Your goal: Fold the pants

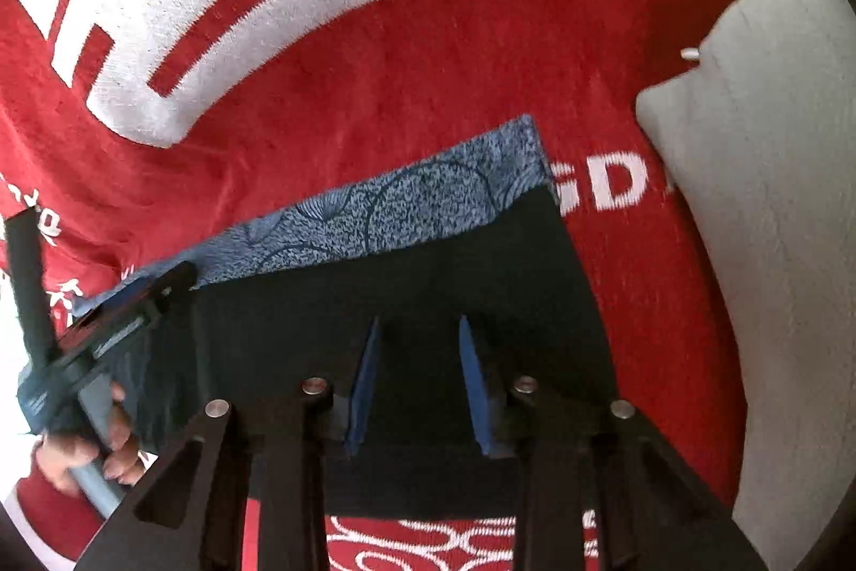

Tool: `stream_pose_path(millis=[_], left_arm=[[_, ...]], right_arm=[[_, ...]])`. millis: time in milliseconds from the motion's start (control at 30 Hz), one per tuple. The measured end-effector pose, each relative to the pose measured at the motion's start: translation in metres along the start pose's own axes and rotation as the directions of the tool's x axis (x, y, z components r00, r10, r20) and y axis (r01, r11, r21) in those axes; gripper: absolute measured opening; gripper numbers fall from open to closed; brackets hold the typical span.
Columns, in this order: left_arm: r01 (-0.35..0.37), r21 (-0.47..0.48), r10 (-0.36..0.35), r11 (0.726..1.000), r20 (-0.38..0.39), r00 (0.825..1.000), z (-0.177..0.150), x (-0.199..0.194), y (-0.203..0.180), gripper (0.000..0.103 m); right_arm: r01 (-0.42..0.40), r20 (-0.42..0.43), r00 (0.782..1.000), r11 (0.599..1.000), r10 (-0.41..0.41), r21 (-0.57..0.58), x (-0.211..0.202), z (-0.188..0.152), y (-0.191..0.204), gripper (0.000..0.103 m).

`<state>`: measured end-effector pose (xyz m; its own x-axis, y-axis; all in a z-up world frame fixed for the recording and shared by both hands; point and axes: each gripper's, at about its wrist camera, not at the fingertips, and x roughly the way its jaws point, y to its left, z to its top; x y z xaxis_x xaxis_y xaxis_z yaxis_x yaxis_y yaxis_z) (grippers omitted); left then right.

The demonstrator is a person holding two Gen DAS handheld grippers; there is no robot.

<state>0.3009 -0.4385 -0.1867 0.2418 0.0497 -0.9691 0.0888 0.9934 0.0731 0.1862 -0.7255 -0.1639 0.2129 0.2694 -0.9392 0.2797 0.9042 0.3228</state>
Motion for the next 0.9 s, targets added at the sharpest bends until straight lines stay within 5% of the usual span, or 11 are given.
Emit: stream_pose_path(millis=[233, 367, 467, 700, 900], left_arm=[[-0.037, -0.006, 0.037, 0.999, -0.005, 0.999, 0.014, -0.015, 0.025, 0.087], [-0.111, 0.044, 0.11, 0.993, 0.032, 0.993, -0.012, -0.045, 0.059, 0.087], [-0.17, 0.048, 0.172, 0.984, -0.06, 0.983, -0.043, -0.032, 0.096, 0.087], [-0.081, 0.044, 0.083, 0.996, -0.048, 0.995, -0.084, -0.052, 0.127, 0.092], [-0.007, 0.06, 0.01, 0.998, -0.038, 0.999, -0.111, -0.075, 0.157, 0.092]], right_arm=[[0.014, 0.026, 1.0, 1.0, -0.014, 0.018, -0.019, -0.01, -0.001, 0.035], [-0.007, 0.05, 0.999, 1.0, 0.008, -0.006, -0.033, -0.028, 0.006, 0.035], [0.047, 0.03, 0.998, 0.999, -0.046, -0.028, -0.024, -0.04, 0.004, 0.035], [0.064, 0.054, 0.996, 0.997, -0.066, 0.036, -0.034, -0.062, 0.011, 0.037], [-0.032, 0.021, 0.999, 0.996, 0.03, 0.085, -0.042, -0.11, 0.062, 0.042]])
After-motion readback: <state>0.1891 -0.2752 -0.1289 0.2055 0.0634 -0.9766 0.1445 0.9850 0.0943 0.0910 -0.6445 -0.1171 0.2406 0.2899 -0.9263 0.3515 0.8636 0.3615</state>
